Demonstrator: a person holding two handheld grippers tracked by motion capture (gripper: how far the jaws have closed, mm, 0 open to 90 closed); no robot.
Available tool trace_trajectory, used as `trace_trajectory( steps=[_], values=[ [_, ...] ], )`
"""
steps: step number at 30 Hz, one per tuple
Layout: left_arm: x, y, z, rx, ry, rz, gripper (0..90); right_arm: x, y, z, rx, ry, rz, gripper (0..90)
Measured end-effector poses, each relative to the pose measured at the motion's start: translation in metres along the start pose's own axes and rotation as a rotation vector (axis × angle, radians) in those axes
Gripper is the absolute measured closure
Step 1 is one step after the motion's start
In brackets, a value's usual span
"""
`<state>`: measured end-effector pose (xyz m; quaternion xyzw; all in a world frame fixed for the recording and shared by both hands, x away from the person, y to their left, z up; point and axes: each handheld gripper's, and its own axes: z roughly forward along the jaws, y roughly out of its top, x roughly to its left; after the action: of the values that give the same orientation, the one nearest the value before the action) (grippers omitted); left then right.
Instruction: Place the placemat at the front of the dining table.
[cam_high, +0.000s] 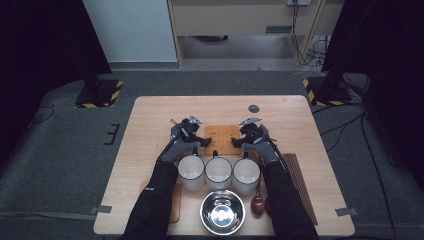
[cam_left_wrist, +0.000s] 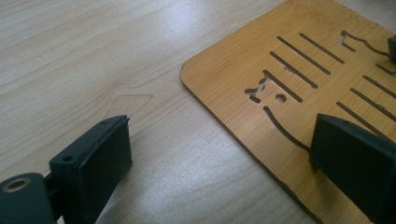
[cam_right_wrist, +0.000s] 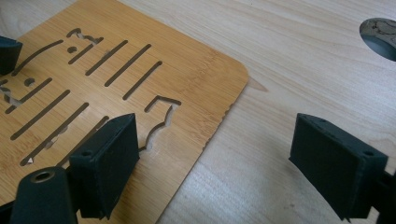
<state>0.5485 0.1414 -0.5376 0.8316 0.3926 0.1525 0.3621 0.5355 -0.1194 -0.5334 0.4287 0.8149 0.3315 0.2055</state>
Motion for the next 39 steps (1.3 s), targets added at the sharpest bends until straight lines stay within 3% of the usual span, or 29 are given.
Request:
trace_trajectory(
  steps=[5,7,9,14,17,22,33,39],
  values=[
    [0.0007,0.0019,0.0018,-0.01,0.027,0.003,4.5,-0.0007,0.0019,0.0029,-0.007,-0.011,0.003,14.8],
    [0.0014,0.0031,0.0029,-0.015,0.057,-0.022,5.3,-0.0009,0.0022,0.0049,-0.02,-0.023,0.012,14.8],
    [0.0013,0.0031,0.0028,-0.016,0.061,-0.025,5.7,-0.0002,0.0021,0.0054,-0.026,-0.025,0.018,15.6],
    [-0.0005,0.0049,-0.0001,-0.036,0.026,-0.056,7.5,0.0007,0.001,0.005,-0.043,-0.036,0.015,16.1],
    [-0.0041,0.006,-0.0015,-0.023,0.027,-0.014,7.2,0.0003,-0.0013,0.0044,-0.052,-0.029,0.029,16.3],
    [-0.0041,0.0037,0.0003,0.005,0.025,0.002,6.6,-0.0022,-0.003,0.0033,-0.055,-0.027,0.032,16.4],
    [-0.0016,0.0017,0.0006,0.002,-0.007,0.003,5.5,-0.0036,0.0019,0.001,-0.083,-0.013,0.042,16.5],
    [-0.0055,0.0025,0.0017,0.007,-0.009,0.032,5.5,-0.0048,-0.0008,-0.0015,-0.068,0.005,0.035,16.5]
  ],
)
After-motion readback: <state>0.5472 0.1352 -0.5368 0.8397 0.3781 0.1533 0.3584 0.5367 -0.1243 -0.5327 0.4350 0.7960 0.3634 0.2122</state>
